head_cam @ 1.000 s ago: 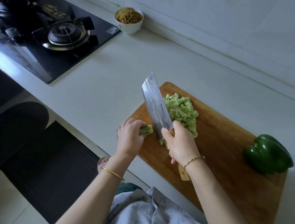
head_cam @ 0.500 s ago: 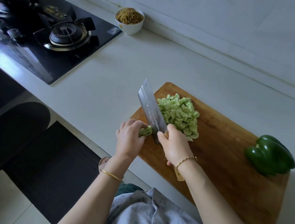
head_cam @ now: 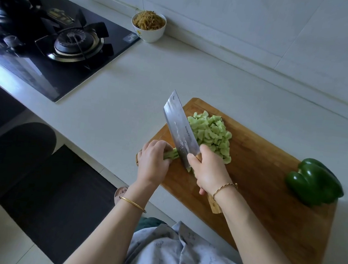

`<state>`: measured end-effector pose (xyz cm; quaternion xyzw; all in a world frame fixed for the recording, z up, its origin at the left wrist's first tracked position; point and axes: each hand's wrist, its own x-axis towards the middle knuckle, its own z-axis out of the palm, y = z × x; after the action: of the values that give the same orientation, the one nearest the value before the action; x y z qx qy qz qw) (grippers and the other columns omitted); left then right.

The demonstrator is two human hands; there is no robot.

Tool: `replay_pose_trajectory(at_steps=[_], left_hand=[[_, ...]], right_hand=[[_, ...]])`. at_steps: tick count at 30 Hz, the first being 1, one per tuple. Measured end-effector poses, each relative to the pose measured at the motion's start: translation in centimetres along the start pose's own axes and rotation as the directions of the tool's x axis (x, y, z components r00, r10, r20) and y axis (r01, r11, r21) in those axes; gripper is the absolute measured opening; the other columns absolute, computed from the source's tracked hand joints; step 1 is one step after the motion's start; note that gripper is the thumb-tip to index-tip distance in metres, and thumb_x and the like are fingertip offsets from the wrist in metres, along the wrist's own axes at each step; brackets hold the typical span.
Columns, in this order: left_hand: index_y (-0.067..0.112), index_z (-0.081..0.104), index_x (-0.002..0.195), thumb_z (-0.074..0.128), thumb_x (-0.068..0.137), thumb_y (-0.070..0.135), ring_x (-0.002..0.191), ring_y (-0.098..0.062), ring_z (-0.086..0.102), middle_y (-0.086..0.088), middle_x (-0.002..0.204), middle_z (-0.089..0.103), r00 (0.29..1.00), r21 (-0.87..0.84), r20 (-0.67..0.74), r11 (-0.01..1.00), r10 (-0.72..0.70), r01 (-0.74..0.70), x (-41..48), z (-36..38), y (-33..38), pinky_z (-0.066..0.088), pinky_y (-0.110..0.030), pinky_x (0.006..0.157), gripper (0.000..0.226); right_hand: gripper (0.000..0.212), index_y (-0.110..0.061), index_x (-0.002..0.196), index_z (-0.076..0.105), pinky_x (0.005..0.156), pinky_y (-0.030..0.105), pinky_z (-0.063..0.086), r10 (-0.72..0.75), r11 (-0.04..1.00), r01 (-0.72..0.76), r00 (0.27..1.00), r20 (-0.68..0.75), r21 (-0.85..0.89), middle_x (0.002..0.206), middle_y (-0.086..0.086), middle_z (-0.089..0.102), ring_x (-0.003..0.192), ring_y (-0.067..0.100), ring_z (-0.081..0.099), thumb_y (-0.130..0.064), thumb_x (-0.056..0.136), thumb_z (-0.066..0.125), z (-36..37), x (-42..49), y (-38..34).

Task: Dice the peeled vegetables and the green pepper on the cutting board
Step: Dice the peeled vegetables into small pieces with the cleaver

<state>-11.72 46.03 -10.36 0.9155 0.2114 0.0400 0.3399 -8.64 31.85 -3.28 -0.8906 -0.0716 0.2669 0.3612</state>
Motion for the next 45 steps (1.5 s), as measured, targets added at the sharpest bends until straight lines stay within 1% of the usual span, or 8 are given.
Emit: replay_pose_trajectory(at_steps=[4, 7, 14, 24, 27, 32, 37, 45], left_hand=[[0.019, 0.064, 0.096, 0.067, 0.078, 0.007, 0.108, -0.022, 0.047, 0.002, 0.107, 0.061, 1.0, 0.001, -0.006, 1.0, 0.01, -0.01, -0.1, 0.0, -0.1, 0.036, -0.041, 0.095, 0.022], [0.019, 0.064, 0.096, 0.067, 0.078, 0.008, 0.108, -0.021, 0.047, 0.002, 0.107, 0.061, 1.0, -0.003, 0.003, 1.0, 0.013, -0.013, -0.1, 0.0, -0.1, 0.037, -0.042, 0.095, 0.021], [0.02, 0.064, 0.105, 0.062, 0.082, 0.01, 0.11, -0.022, 0.044, 0.002, 0.112, 0.058, 1.0, 0.042, -0.014, 0.999, -0.02, 0.021, -0.3, -0.5, -0.3, 0.028, -0.032, 0.088, 0.025], [0.019, 0.066, 0.098, 0.064, 0.08, 0.006, 0.109, -0.023, 0.044, 0.001, 0.11, 0.06, 0.999, 0.026, -0.019, 0.999, -0.028, 0.029, -0.2, -0.3, -0.2, 0.031, -0.033, 0.087, 0.023], [0.018, 0.066, 0.098, 0.063, 0.079, 0.006, 0.109, -0.023, 0.044, 0.001, 0.111, 0.06, 1.0, 0.024, -0.014, 0.999, -0.028, 0.028, -0.2, -0.3, -0.2, 0.033, -0.035, 0.088, 0.023], [0.018, 0.066, 0.103, 0.064, 0.08, 0.008, 0.111, -0.023, 0.044, 0.0, 0.114, 0.059, 1.0, 0.022, -0.01, 0.999, -0.024, 0.025, -0.3, -0.3, -0.3, 0.034, -0.036, 0.091, 0.024], [0.016, 0.067, 0.103, 0.063, 0.079, 0.003, 0.108, -0.022, 0.048, -0.001, 0.11, 0.061, 1.0, -0.004, -0.012, 1.0, -0.002, 0.002, -0.4, -0.6, -0.5, 0.04, -0.038, 0.091, 0.028], [0.015, 0.067, 0.096, 0.066, 0.077, 0.002, 0.103, -0.023, 0.05, -0.001, 0.102, 0.063, 0.999, -0.03, -0.045, 1.0, 0.0, -0.001, -0.2, -0.1, -0.1, 0.043, -0.043, 0.09, 0.023]], right_hand=[[0.02, -0.011, 0.101, 0.046, 0.036, 0.029, 0.049, -0.015, 0.995, 0.012, 0.999, -0.028, -0.103, 0.081, 0.001, 0.051, 0.053, 0.021, 0.056, -0.031, 0.101, 0.04, 0.4, 0.0, -0.6], [0.02, -0.011, 0.098, 0.045, 0.051, 0.038, 0.053, -0.027, 0.987, 0.023, 0.999, -0.024, -0.162, 0.085, 0.004, 0.053, 0.059, 0.023, 0.055, -0.03, 0.101, 0.04, 0.9, 0.3, -0.6], [0.026, -0.008, 0.09, 0.044, 0.033, 0.024, 0.044, 0.007, 0.999, -0.004, 0.998, -0.07, 0.041, 0.072, 0.003, 0.05, 0.046, 0.016, 0.05, -0.031, 0.101, 0.042, 0.9, 0.3, 0.0], [0.022, -0.011, 0.11, 0.045, 0.034, 0.024, 0.045, -0.008, 0.999, 0.009, 1.0, -0.008, 0.035, 0.075, 0.003, 0.051, 0.046, 0.016, 0.05, -0.031, 0.101, 0.042, 0.4, -0.2, 0.0], [0.021, -0.01, 0.106, 0.044, 0.034, 0.025, 0.045, -0.002, 1.0, 0.002, 1.0, -0.017, -0.02, 0.077, 0.002, 0.05, 0.05, 0.019, 0.053, -0.031, 0.101, 0.041, 0.5, -0.1, -0.3], [0.018, -0.014, 0.097, 0.043, 0.055, 0.043, 0.058, -0.029, 0.989, 0.026, 0.999, -0.022, -0.143, 0.086, 0.004, 0.054, 0.063, 0.025, 0.06, -0.031, 0.101, 0.04, 1.3, 0.2, -0.8], [0.022, -0.012, 0.088, 0.043, 0.036, 0.028, 0.047, 0.021, 1.0, -0.02, 0.999, -0.04, 0.021, 0.075, 0.002, 0.049, 0.047, 0.018, 0.052, -0.03, 0.1, 0.042, 1.3, 0.6, -0.1], [0.022, -0.01, 0.101, 0.046, 0.036, 0.024, 0.044, -0.01, 0.997, 0.013, 0.999, -0.038, 0.079, 0.071, 0.002, 0.049, 0.038, 0.012, 0.044, -0.032, 0.101, 0.042, 0.2, 0.0, -0.2]])
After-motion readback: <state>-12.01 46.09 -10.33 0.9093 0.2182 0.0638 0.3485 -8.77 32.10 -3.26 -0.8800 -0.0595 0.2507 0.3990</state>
